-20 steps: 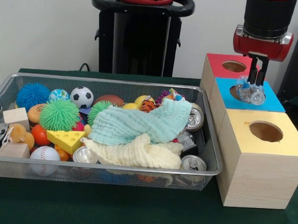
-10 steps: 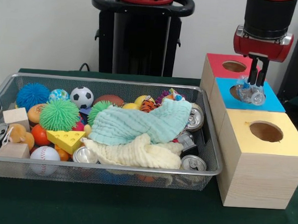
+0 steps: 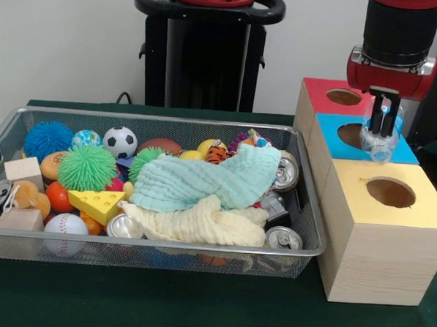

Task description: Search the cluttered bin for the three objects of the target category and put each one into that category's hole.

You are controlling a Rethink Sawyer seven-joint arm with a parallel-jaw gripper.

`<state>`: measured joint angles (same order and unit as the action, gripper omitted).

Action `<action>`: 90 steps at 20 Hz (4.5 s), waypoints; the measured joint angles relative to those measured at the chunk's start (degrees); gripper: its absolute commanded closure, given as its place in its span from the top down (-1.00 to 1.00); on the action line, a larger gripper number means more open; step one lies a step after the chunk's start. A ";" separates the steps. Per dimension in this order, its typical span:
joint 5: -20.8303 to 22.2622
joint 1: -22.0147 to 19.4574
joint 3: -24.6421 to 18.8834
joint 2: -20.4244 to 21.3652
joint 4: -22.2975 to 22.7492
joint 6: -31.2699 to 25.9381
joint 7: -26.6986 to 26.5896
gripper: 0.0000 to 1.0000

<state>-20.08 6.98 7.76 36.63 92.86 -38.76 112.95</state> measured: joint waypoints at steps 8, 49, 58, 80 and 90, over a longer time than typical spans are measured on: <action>-0.01 -0.42 -0.12 -0.43 -0.12 0.14 0.00 -1.00; 0.00 -10.44 -6.77 -0.70 1.00 -4.33 0.00 -1.00; 0.01 -10.43 -6.77 -0.76 0.39 -8.02 0.00 -1.00; 3.49 -10.41 -8.27 -0.87 4.98 3.58 0.00 -1.00; 4.61 -10.57 -8.57 -0.70 4.97 3.96 0.00 -1.00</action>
<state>-15.47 -3.59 -0.80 35.93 97.83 -34.80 112.95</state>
